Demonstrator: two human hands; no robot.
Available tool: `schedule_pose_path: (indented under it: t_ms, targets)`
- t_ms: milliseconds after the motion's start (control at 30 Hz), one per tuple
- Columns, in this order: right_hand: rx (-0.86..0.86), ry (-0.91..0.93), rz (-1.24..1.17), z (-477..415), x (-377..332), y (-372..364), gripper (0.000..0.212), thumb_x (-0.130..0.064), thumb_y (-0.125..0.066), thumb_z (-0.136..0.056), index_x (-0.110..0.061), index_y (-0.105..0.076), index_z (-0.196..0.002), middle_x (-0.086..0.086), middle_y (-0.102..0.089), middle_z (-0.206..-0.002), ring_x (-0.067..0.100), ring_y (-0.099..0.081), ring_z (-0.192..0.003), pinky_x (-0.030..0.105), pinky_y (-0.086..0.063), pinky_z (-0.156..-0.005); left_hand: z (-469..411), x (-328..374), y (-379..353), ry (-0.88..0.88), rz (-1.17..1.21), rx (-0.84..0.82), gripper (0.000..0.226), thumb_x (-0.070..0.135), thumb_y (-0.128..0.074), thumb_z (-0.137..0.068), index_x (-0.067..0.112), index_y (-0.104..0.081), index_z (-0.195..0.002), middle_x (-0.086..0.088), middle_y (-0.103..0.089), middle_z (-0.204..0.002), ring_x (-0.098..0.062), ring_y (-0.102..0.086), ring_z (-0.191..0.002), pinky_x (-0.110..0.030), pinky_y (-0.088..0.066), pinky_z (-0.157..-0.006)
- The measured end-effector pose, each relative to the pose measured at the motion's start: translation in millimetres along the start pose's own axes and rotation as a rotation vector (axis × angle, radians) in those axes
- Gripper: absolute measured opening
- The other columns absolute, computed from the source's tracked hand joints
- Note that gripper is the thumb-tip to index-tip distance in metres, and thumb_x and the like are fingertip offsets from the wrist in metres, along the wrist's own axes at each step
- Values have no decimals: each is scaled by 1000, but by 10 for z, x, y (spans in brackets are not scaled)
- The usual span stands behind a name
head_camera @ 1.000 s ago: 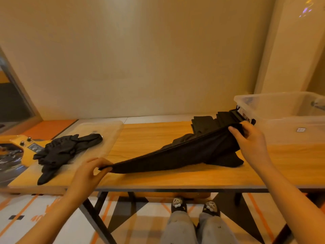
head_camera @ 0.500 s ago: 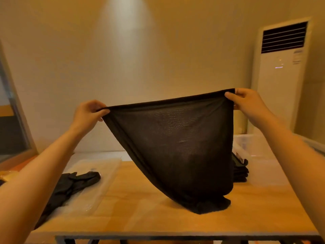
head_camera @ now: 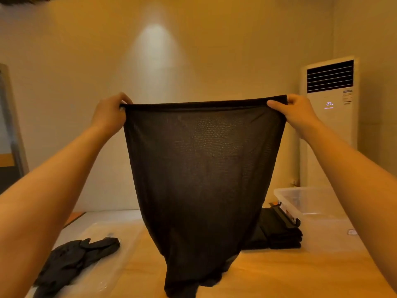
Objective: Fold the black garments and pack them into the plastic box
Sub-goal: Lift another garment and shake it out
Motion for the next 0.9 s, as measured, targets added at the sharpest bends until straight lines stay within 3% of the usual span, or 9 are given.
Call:
schedule_pose_path:
  t_ms: [100,200,300,367,433,500,767,833,900]
  targets:
    - [14,29,11,-30,-46,-30,10,-25,-64,-90,-16,-65,-96,-6,-65,-90,5,-62,-83,12,-51,-65,-32,-5,59,62,20,36,32,-4,-35,-95,9,-56,-115,-20,-60,-118,-30,-54,-91,-38,-42,-71]
    - [16,22,-86,-31,-139,-58,23,-31,-60,-92,-12,-61,-105,-5,-63,-93,3,-62,-84,12,-53,-65,-39,17,95,77,117,129,32,-6,-35,-93,8,-52,-117,-20,-60,-113,-30,-54,-88,-35,-39,-68]
    - [-98,-53,-233,12,-76,-98,48,-49,-67,-63,-16,-62,-98,-3,-65,-92,2,-65,-79,14,-52,-64,8,-91,-32,134,201,138,20,2,-49,-94,2,-56,-113,-17,-61,-112,-30,-57,-96,-31,-40,-75]
    - [-192,-147,-153,7,167,-166,56,-50,-70,-58,-15,-64,-101,0,-67,-96,6,-66,-84,18,-54,-67,83,-308,-228,195,191,34,13,6,-60,-90,4,-63,-103,-17,-64,-105,-31,-61,-94,-32,-44,-76]
    - [-258,-244,24,-8,550,-237,46,-40,-71,-76,-8,-64,-107,7,-65,-102,18,-63,-94,29,-51,-76,215,-565,-473,249,195,-136,8,3,-66,-85,10,-63,-89,-17,-67,-95,-33,-64,-85,-39,-52,-78]
    - [-309,-315,186,14,998,-304,33,-31,-65,-87,-3,-64,-106,10,-63,-98,23,-57,-91,30,-44,-73,415,-848,-787,304,164,-311,17,0,-66,-84,16,-60,-82,-19,-67,-92,-32,-65,-77,-45,-55,-77]
    - [-506,-637,247,107,2630,-806,15,-13,-65,-89,2,-63,-84,13,-57,-85,18,-61,-79,20,-53,-64,1132,-1716,-2276,433,4,-748,16,-9,-55,-89,2,-64,-96,-21,-66,-102,-31,-66,-88,-40,-58,-78]
    - [-442,-626,269,-101,2765,-934,13,-9,-65,-88,1,-58,-83,13,-51,-82,19,-60,-74,18,-54,-58,889,-1780,-2446,372,-78,-690,20,-10,-54,-88,3,-67,-92,-21,-68,-100,-32,-66,-84,-46,-57,-80]
    - [-242,-532,189,-447,2695,-1022,15,-6,-64,-88,-3,-52,-79,11,-48,-78,18,-59,-68,15,-53,-52,462,-1748,-2439,326,-34,-450,23,-12,-53,-85,5,-69,-89,-22,-69,-98,-32,-66,-81,-46,-56,-79]
Point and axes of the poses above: each hand's wrist, its own z-axis away from the middle knuckle, its own y-axis out of the back of the hand, x = y × z, the point moved 2 cm from there along -z, towards the middle knuckle
